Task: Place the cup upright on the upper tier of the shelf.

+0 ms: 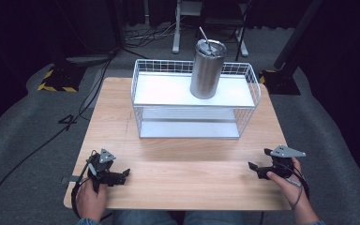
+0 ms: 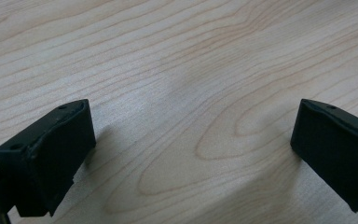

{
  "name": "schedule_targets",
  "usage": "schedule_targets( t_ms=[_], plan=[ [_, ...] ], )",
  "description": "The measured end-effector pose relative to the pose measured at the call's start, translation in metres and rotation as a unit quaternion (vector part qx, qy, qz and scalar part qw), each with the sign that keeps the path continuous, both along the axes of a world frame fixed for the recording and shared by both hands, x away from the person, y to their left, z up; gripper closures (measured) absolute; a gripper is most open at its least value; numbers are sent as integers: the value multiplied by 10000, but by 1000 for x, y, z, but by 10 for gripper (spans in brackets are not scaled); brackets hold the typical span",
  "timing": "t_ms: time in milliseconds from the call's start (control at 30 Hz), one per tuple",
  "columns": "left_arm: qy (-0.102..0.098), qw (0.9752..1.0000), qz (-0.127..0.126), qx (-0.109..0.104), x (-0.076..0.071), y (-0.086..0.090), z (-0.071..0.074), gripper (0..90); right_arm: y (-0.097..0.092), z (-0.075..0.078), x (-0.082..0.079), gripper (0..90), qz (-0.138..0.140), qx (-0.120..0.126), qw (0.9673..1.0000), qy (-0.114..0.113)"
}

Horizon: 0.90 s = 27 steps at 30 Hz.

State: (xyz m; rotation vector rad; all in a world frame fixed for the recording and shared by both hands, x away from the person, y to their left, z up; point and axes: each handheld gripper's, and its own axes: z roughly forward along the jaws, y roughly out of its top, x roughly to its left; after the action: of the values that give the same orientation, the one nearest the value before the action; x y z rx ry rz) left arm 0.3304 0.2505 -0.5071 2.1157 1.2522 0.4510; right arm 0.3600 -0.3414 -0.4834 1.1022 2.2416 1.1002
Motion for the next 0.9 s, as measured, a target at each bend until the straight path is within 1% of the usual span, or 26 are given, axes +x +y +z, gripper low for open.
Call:
schedule_targets(
  t_ms=[67, 167, 233, 300, 367, 567, 633, 700, 833, 900],
  plan=[
    [1, 10000, -2, 0, 0, 0, 0, 2, 0, -5, -1, 74, -12, 26, 10000, 50],
    [0, 10000, 1, 0, 0, 0, 0, 1, 0, -12, -4, 81, -17, -39, 9999, 96],
    [0, 10000, 1, 1, 0, 0, 0, 2, 1, -13, -5, 95, -21, -106, 9999, 115],
    [0, 10000, 1, 0, 0, 0, 0, 2, 1, -14, -6, 104, 2, -114, 9998, 133],
    [-1, 10000, 1, 5, 0, 0, 0, 2, 2, -16, -7, 130, 50, -133, 9997, 199],
    [0, 10000, -1, 1, 0, 0, 0, 2, 4, -20, -7, 139, 71, -146, 9994, 295],
    [0, 10000, 0, 1, 0, 0, 0, 2, 5, -21, -8, 142, 111, -224, 9990, 378],
    [1, 10000, -1, 1, 0, 0, 0, 2, 5, -22, -8, 145, 118, -234, 9988, 402],
    [1, 10000, 0, 0, 0, 0, 0, 2, 7, -22, -8, 144, 36, -206, 9988, 434],
    [1, 10000, -1, -1, 0, 0, 0, 2, 8, -22, -8, 132, 5, -230, 9988, 432]
  ],
)
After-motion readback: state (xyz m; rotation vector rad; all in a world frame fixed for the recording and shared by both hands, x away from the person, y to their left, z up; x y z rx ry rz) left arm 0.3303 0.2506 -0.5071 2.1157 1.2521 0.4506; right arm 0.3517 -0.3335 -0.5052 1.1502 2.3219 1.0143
